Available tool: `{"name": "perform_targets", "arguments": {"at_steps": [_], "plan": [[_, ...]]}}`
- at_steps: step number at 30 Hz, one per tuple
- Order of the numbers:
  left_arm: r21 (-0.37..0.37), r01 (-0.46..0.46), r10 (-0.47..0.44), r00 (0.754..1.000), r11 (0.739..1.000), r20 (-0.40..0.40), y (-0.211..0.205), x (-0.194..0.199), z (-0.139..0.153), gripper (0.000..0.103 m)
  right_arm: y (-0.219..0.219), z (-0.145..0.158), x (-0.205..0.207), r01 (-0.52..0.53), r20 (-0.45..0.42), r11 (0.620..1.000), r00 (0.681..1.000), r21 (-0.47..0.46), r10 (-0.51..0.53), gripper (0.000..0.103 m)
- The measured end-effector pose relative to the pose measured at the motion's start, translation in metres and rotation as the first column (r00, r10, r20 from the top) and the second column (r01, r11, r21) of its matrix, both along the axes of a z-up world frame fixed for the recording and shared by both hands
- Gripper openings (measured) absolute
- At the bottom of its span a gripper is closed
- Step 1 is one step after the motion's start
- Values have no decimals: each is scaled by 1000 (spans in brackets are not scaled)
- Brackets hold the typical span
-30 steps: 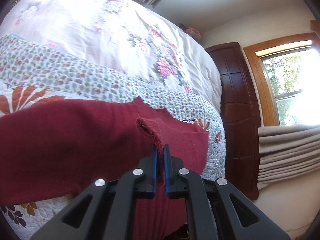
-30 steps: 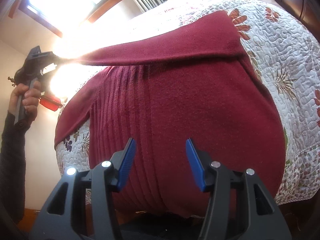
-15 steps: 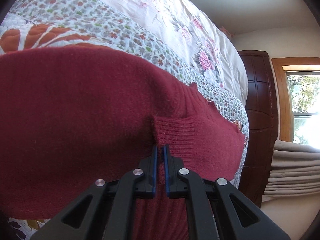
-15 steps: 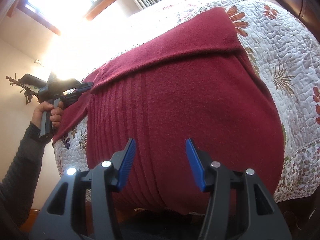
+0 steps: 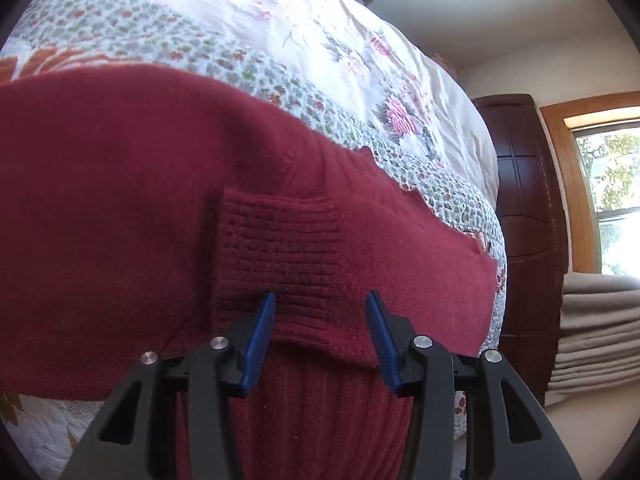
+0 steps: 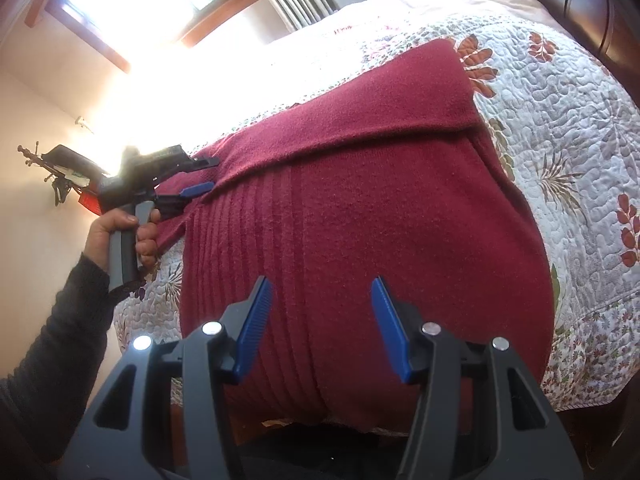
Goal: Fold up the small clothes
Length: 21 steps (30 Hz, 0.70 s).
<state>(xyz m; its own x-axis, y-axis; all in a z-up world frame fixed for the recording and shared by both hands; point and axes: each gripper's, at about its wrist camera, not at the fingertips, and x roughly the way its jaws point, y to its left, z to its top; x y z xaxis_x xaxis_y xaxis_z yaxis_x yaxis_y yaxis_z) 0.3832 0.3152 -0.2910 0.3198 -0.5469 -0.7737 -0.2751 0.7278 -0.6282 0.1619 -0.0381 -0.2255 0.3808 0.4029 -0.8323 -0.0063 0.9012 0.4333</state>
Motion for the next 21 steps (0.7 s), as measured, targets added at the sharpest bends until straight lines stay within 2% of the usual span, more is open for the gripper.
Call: {"name": "perform_targets", "arguments": {"at_steps": [3,5,8,9,10,11,13,16,18,19,20,21], "plan": [[15,-53,53,999,998,11,19,-16,6,47,-8,4,-1,17,8,1000,1000,10,-17,55],[19,-125,124,992,992,19,46,-35,14,49,-12,6,0,21,13,1000,1000,21,-21,56],[-10,-271,271,961,963,58,104,-75,30,57,-11,9,5,5,23,1000,1000,30,-6,56],[-16,-326,327,942,945,79,126,-94,36,63,-10,9,6,-5,23,999,1000,35,4,57],[-19,-384,384,918,923,101,148,-115,42,69,-7,9,8,-16,24,999,1000,38,15,57],[-19,-442,442,890,897,114,170,-134,46,70,-3,9,10,-31,25,999,999,40,30,58],[-25,-564,563,817,825,126,215,-177,50,74,8,10,12,-64,31,997,998,38,62,58],[-70,-733,735,668,677,115,278,-237,44,80,26,11,16,-111,36,993,993,36,110,61],[-120,-807,816,572,578,83,310,-268,33,81,39,11,18,-143,34,989,989,29,142,61],[-149,-827,840,538,542,68,322,-278,27,82,45,12,18,-157,34,987,987,25,156,61],[-171,-839,855,516,517,54,330,-283,20,83,50,13,18,-169,35,985,985,22,168,61],[-181,-846,863,504,502,39,334,-282,13,83,54,14,19,-179,36,984,983,20,178,61]]}}
